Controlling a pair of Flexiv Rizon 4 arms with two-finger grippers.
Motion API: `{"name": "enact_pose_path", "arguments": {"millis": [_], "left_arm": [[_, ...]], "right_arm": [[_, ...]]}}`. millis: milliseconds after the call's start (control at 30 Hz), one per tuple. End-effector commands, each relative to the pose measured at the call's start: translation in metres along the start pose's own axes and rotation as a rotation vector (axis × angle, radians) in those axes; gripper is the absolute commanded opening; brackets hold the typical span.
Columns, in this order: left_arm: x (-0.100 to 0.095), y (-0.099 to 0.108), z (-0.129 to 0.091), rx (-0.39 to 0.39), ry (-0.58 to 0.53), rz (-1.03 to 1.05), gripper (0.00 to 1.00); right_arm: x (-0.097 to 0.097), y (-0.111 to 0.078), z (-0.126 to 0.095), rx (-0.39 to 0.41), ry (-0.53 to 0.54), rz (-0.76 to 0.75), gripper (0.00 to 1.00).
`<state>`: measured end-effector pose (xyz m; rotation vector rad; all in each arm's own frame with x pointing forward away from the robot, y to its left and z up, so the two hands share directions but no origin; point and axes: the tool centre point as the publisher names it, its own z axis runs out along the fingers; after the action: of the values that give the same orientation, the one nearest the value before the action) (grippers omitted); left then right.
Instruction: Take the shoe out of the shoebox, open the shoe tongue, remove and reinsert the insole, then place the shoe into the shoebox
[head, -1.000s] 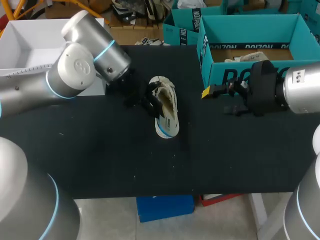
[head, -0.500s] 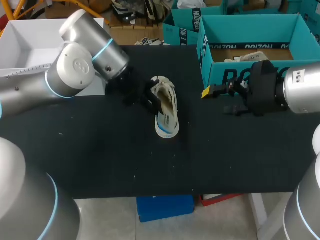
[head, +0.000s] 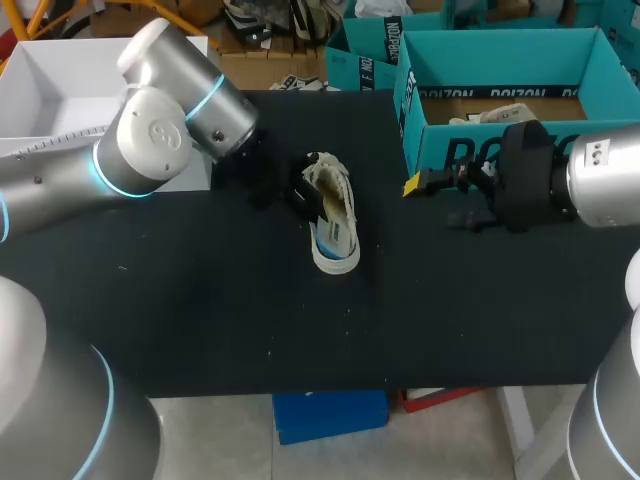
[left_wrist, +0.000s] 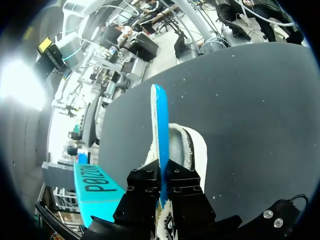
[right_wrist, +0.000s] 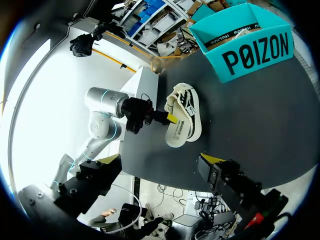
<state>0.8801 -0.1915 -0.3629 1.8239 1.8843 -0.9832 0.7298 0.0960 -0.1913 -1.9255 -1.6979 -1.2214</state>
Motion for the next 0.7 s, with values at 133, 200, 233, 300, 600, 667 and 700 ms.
{"name": "enact_pose_path", "arguments": {"millis": [133, 200, 233, 300, 600, 667, 700], "left_arm": [[0.005, 0.005, 0.002, -0.014, -0.006, -0.014, 0.00], [0.004, 0.004, 0.001, -0.015, -0.009, -0.014, 0.03], [0.002, 0.002, -0.001, -0.016, -0.014, -0.012, 0.22], [-0.001, -0.001, -0.003, -0.014, -0.020, -0.008, 0.41], [-0.010, -0.027, -0.008, 0.028, -0.043, 0.017, 0.49], [-0.009, -0.032, -0.005, 0.040, -0.035, 0.022, 0.47], [-0.009, -0.034, -0.004, 0.045, -0.032, 0.023, 0.47]], "right_arm": [[0.000, 0.000, 0.001, -0.001, -0.002, 0.000, 1.00], [0.000, 0.000, 0.001, -0.001, -0.002, 0.000, 1.00], [0.000, 0.000, 0.001, -0.001, -0.002, 0.000, 1.00], [0.000, 0.000, 0.001, -0.001, -0.002, 0.000, 1.00], [0.000, 0.000, 0.001, -0.001, -0.002, 0.000, 1.00], [0.000, 0.000, 0.001, -0.001, -0.002, 0.000, 1.00], [0.000, 0.000, 0.001, -0.001, -0.002, 0.000, 1.00]]}}
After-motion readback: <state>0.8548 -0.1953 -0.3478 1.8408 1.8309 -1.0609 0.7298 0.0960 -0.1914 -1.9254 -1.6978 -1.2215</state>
